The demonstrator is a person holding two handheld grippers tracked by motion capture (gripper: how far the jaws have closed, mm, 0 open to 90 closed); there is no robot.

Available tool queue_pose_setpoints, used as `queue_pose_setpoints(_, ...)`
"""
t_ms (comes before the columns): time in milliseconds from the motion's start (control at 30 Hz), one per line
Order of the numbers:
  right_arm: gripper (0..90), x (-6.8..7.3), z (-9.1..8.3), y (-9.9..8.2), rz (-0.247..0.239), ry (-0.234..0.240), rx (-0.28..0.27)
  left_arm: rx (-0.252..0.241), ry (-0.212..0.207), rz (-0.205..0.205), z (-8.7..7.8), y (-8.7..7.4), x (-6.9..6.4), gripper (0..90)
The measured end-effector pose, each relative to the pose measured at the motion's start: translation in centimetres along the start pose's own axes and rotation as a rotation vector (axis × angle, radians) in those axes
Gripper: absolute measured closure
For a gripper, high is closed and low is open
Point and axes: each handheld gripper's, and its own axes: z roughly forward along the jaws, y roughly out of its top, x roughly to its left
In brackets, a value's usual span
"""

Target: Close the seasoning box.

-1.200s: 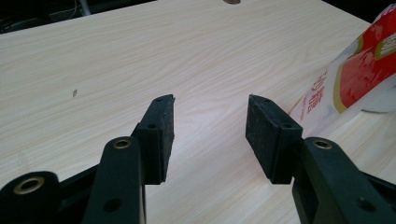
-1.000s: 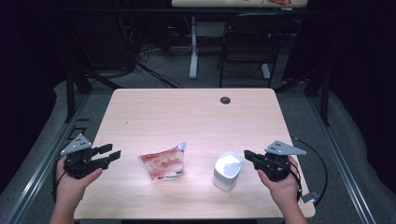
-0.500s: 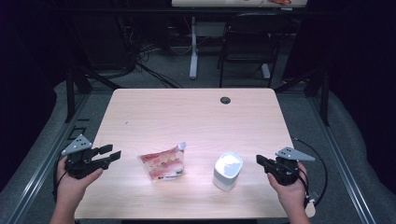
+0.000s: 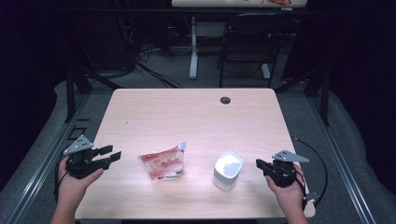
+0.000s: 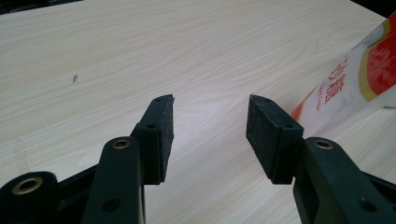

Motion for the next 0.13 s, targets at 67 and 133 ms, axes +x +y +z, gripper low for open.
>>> queue_pose_setpoints(67,88.3,-0.09,0.11,-0.06,0.001,0.0,0.005,0.005,0.002,-0.005,0.13,-0.14,0.16,51.4)
queue_pose_setpoints(133,87.9,-0.18,0.15,-0.11,-0.002,0.0,0.011,0.008,0.005,-0.01,0.21,-0.21,0.31,51.3)
